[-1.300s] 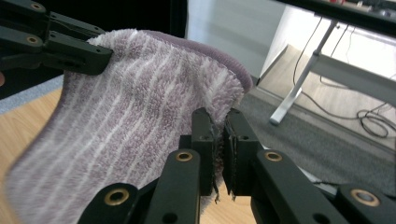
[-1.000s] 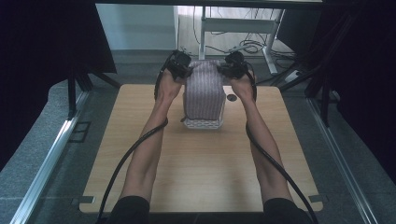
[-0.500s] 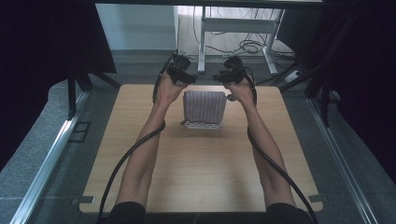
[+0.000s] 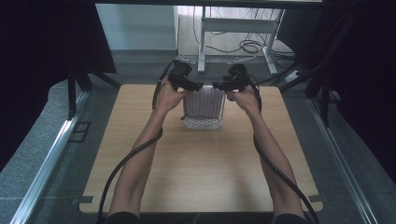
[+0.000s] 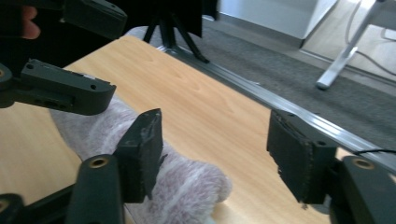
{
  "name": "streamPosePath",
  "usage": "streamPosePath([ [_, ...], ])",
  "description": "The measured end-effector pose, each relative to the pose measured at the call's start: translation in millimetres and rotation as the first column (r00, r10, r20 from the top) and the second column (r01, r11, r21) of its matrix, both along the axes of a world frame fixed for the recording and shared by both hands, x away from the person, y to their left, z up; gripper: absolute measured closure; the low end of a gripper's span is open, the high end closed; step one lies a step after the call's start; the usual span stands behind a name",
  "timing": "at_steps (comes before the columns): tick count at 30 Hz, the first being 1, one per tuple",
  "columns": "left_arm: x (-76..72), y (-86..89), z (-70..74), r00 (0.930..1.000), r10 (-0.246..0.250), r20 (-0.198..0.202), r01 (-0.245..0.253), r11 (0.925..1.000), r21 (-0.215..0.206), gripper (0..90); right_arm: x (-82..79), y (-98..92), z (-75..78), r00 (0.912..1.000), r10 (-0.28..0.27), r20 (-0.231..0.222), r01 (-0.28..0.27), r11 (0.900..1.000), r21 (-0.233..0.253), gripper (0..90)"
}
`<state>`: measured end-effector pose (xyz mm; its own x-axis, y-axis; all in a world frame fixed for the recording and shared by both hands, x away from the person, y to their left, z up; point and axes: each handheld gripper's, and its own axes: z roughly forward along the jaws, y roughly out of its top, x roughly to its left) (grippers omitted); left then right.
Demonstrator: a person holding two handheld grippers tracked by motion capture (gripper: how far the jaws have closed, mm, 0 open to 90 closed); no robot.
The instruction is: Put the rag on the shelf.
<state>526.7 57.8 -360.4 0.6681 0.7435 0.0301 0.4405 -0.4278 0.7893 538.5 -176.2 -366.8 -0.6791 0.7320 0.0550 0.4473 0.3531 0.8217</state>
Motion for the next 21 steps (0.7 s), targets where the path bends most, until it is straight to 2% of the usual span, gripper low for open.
streamPosePath([
  [3, -5.2, 2.0, -1.1, 0.9999, -0.016, -0.002, 0.016, 0.9996, -0.022, 18.1, -6.9, -0.9, -0.4, 0.9998, 0.018, 0.008, -0.018, 1.000, 0.000, 31.3],
  [8, -12.3, 5.3, -2.9, 0.9996, -0.027, 0.000, 0.027, 0.9994, -0.023, 14.6, -17.3, -0.5, 0.5, 0.9990, 0.041, 0.020, -0.041, 0.999, 0.014, 24.7],
  [11, -18.6, 7.7, -4.0, 0.9988, -0.049, -0.002, 0.049, 0.9986, -0.021, 13.3, -23.0, 0.6, -0.4, 0.9984, 0.055, 0.016, -0.055, 0.998, 0.013, 22.2],
  [14, -24.7, 11.0, -5.7, 0.9979, -0.061, -0.024, 0.060, 0.9973, -0.042, 13.0, -29.9, 0.9, -2.4, 0.9976, 0.069, 0.011, -0.069, 0.998, 0.007, 19.3],
  [17, -30.7, 14.3, -7.5, 0.9970, -0.068, -0.038, 0.066, 0.9968, -0.046, 11.3, -35.9, 0.1, -4.3, 0.9971, 0.076, 0.004, -0.076, 0.997, 0.004, 15.8],
  [21, -40.4, 19.2, -9.3, 0.9966, -0.076, -0.032, 0.074, 0.9960, -0.049, 10.7, -46.6, -1.3, -5.5, 0.9962, 0.087, 0.003, -0.087, 0.996, -0.006, 13.6],
])
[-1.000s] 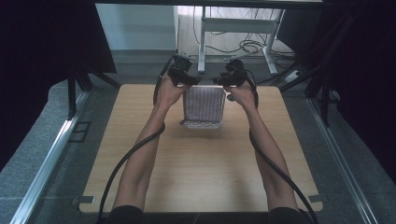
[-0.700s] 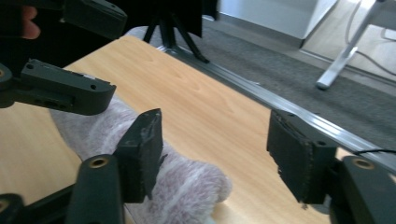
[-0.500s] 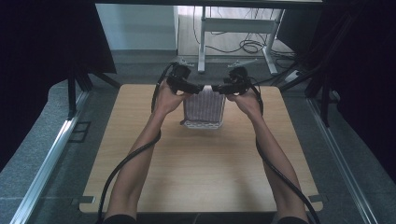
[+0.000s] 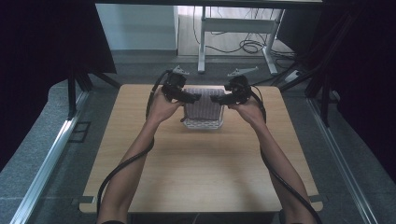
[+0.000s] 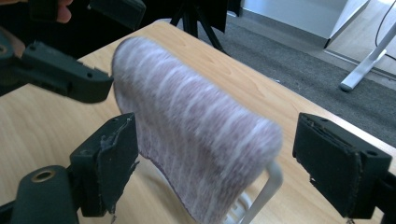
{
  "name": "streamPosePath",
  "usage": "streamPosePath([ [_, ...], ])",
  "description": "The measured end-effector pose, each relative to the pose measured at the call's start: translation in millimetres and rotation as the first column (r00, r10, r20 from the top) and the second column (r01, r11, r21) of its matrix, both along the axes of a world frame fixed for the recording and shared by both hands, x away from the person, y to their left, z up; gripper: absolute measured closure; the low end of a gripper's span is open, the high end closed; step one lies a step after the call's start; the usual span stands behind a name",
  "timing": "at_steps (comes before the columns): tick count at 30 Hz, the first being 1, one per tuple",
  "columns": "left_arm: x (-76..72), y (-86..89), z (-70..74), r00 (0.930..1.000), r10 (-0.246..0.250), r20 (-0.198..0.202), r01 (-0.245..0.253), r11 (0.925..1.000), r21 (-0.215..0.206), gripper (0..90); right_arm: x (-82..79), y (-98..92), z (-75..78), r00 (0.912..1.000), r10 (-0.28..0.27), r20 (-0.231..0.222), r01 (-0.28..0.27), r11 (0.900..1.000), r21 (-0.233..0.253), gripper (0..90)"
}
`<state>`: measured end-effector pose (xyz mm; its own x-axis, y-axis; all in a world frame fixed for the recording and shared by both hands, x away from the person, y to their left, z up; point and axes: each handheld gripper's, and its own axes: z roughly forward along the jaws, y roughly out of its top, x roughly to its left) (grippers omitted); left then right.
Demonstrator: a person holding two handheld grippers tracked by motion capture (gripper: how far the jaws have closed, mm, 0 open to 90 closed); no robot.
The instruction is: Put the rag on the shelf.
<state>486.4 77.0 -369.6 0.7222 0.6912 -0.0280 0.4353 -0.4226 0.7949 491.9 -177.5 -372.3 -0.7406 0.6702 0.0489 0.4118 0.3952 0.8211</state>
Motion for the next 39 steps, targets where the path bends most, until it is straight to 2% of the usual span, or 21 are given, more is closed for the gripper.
streamPosePath([
  [4, -10.5, 4.5, -2.6, 0.9999, -0.004, 0.012, 0.004, 0.9999, -0.010, 10.6, -11.6, -2.4, -2.5, 1.0000, 0.005, 0.000, -0.005, 1.000, -0.018, 12.8],
  [14, -42.6, 14.1, -12.1, 0.9985, -0.026, 0.047, 0.026, 0.9997, 0.000, 10.4, -38.3, -11.8, -11.5, 0.9995, 0.030, -0.001, -0.030, 0.999, -0.032, 7.3],
  [18, -59.8, 20.6, -14.7, 0.9979, -0.026, 0.059, 0.027, 0.9996, -0.008, 10.4, -51.1, -17.4, -16.7, 0.9994, 0.033, -0.003, -0.034, 0.999, -0.032, 7.0],
  [21, -72.3, 24.4, -17.7, 0.9971, -0.028, 0.070, 0.027, 0.9996, 0.009, 10.4, -61.9, -22.6, -22.4, 0.9992, 0.039, -0.001, -0.039, 0.999, -0.036, 6.9],
  [24, -83.6, 28.5, -22.4, 0.9970, -0.033, 0.070, 0.033, 0.9995, -0.001, 10.5, -71.5, -26.8, -28.2, 0.9990, 0.043, -0.006, -0.043, 0.998, -0.038, 7.0],
  [28, -97.0, 30.8, -31.0, 0.9964, -0.041, 0.074, 0.040, 0.9991, 0.014, 10.6, -83.4, -29.6, -33.7, 0.9987, 0.050, 0.000, -0.050, 0.998, -0.046, 7.0],
  [37, -120.7, 32.4, -51.6, 0.9970, -0.051, 0.059, 0.051, 0.9987, 0.004, 10.6, -106.3, -32.2, -45.8, 0.9981, 0.061, -0.014, -0.061, 0.998, -0.031, 7.0],
  [39, -125.7, 32.2, -56.3, 0.9969, -0.053, 0.059, 0.052, 0.9986, 0.012, 10.7, -110.6, -31.3, -50.4, 0.9976, 0.066, -0.020, -0.067, 0.997, -0.033, 7.0],
])
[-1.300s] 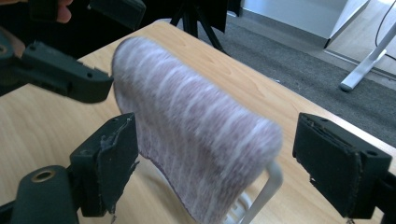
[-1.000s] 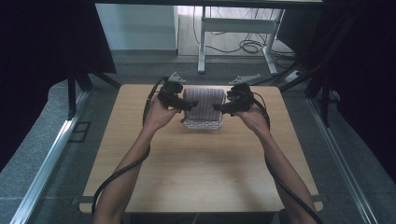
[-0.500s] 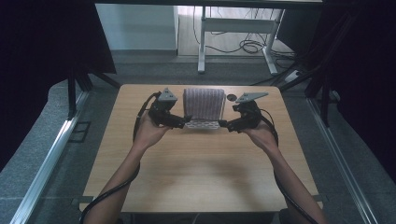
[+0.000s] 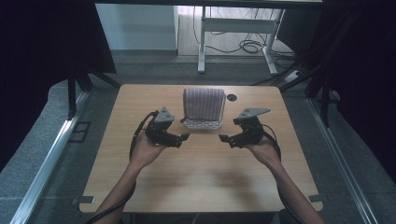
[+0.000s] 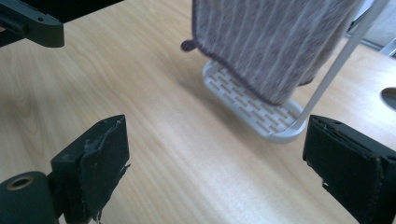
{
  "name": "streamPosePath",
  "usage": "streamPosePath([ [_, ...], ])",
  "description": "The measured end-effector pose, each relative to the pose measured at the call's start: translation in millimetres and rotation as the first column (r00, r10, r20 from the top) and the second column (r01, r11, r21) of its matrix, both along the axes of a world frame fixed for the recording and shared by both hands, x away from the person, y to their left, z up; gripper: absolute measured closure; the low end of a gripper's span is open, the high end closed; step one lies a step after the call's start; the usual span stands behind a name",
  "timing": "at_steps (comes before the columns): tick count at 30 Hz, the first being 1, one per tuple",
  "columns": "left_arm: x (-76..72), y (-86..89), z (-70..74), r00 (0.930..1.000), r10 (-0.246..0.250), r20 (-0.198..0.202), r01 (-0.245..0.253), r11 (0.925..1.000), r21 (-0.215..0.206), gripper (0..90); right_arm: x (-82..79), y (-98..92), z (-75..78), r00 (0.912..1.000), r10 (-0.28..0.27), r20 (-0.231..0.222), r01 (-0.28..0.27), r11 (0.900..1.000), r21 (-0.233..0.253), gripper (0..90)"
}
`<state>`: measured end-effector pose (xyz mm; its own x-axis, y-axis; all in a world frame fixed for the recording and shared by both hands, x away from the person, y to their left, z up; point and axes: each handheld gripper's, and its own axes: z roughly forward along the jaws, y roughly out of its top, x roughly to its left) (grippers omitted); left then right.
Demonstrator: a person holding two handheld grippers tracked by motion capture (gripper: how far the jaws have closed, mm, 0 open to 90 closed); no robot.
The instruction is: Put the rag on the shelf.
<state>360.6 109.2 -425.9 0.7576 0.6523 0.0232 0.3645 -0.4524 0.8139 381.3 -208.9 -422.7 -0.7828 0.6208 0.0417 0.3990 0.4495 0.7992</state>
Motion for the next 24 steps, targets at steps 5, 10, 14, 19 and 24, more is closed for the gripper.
streamPosePath([
  [5, -11.8, 0.8, -14.5, 1.0000, -0.004, -0.008, 0.003, 1.0000, -0.007, 10.8, -9.6, 3.5, -14.4, 0.9998, 0.009, -0.019, -0.010, 1.000, -0.018, 7.0],
  [10, -23.1, -0.6, -30.8, 0.9999, -0.011, -0.013, 0.011, 0.9999, -0.004, 11.0, -17.5, 5.4, -29.1, 0.9995, 0.013, -0.028, -0.015, 0.999, -0.042, 6.9],
  [14, -30.1, -4.4, -46.9, 0.9996, -0.019, -0.022, 0.019, 0.9997, 0.017, 11.0, -22.4, 6.0, -42.3, 0.9990, 0.020, -0.041, -0.022, 0.998, -0.053, 7.0],
  [19, -35.6, -6.9, -66.1, 0.9991, -0.017, -0.040, 0.019, 0.9991, 0.037, 11.0, -25.9, 6.2, -62.6, 0.9973, 0.016, -0.072, -0.022, 0.997, -0.071, 7.0],
  [24, -39.6, -6.9, -85.5, 0.9977, -0.010, -0.066, 0.013, 0.9987, 0.049, 11.0, -28.8, 7.8, -81.0, 0.9967, 0.007, -0.081, -0.015, 0.995, -0.100, 6.9],
])
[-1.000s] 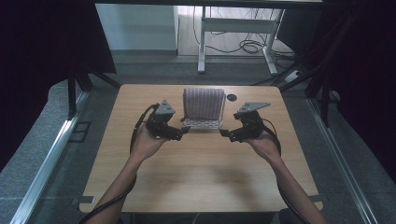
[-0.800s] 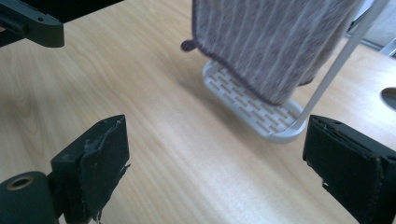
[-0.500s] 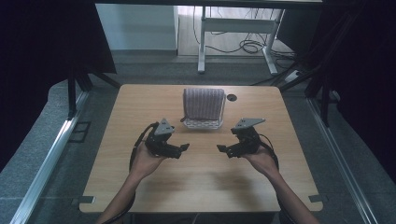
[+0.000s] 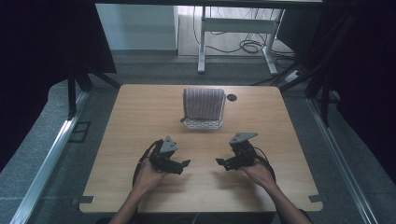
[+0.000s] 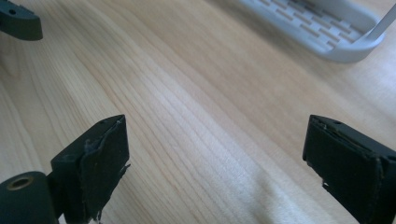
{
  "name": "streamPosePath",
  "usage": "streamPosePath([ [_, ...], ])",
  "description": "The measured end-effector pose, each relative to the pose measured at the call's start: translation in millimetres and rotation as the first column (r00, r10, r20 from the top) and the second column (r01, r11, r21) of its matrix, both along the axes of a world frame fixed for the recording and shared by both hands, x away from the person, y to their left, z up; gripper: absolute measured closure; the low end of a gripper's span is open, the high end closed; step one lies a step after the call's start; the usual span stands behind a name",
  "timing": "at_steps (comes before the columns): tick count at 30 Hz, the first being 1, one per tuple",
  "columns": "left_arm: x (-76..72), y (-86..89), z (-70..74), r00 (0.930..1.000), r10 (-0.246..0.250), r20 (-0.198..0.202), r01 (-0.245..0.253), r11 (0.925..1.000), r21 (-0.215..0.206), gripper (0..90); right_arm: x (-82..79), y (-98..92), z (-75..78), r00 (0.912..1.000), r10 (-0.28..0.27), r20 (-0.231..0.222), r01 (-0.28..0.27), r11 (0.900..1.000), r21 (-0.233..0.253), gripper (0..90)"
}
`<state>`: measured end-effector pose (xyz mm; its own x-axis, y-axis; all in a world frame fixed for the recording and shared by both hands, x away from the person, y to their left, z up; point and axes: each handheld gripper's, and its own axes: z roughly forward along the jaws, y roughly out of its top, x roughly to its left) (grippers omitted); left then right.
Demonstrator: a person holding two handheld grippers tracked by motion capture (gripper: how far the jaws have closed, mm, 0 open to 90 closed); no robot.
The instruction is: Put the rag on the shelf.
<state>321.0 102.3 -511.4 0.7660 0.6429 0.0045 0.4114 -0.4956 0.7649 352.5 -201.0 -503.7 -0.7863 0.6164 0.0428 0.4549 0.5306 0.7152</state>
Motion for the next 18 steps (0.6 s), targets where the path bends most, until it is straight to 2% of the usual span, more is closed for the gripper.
streamPosePath([
  [4, -2.5, -0.7, -19.1, 0.9989, 0.008, -0.046, -0.008, 1.0000, -0.001, 10.9, -1.0, 3.4, -17.2, 0.9997, 0.002, -0.026, -0.003, 0.999, -0.033, 6.5],
  [6, -4.4, -2.2, -26.8, 0.9974, 0.006, -0.071, -0.004, 0.9997, 0.024, 10.9, -1.1, 4.8, -25.1, 0.9993, -0.003, -0.038, 0.001, 0.999, -0.054, 5.3],
  [8, -7.3, -3.6, -30.5, 0.9976, 0.022, -0.065, -0.019, 0.9983, 0.055, 10.9, -1.2, 5.3, -30.8, 0.9991, -0.005, -0.042, 0.003, 0.999, -0.054, 4.0],
  [9, -7.4, -3.9, -31.4, 0.9969, 0.024, -0.074, -0.019, 0.9979, 0.062, 11.0, -1.3, 5.7, -34.2, 0.9990, -0.010, -0.043, 0.007, 0.998, -0.054, 2.1],
  [11, -7.9, -5.3, -31.9, 0.9965, 0.033, -0.077, -0.026, 0.9965, 0.080, 11.1, -2.1, 6.4, -39.1, 1.0000, -0.009, -0.002, 0.009, 0.998, -0.069, 0.0],
  [12, -7.5, -5.4, -32.0, 0.9961, 0.034, -0.082, -0.028, 0.9965, 0.079, 11.1, -2.9, 6.4, -40.5, 0.9999, -0.010, 0.011, 0.010, 0.998, -0.059, 0.0],
  [14, -5.8, -4.5, -32.3, 0.9939, 0.046, -0.100, -0.039, 0.9966, 0.073, 10.0, -3.4, 6.6, -41.2, 0.9998, -0.015, 0.016, 0.016, 0.998, -0.053, 0.0],
  [18, -5.9, -4.6, -32.5, 0.9936, 0.052, -0.101, -0.044, 0.9964, 0.072, 9.9, -3.5, 6.5, -41.4, 0.9997, -0.015, 0.018, 0.016, 0.999, -0.052, 0.0],
])
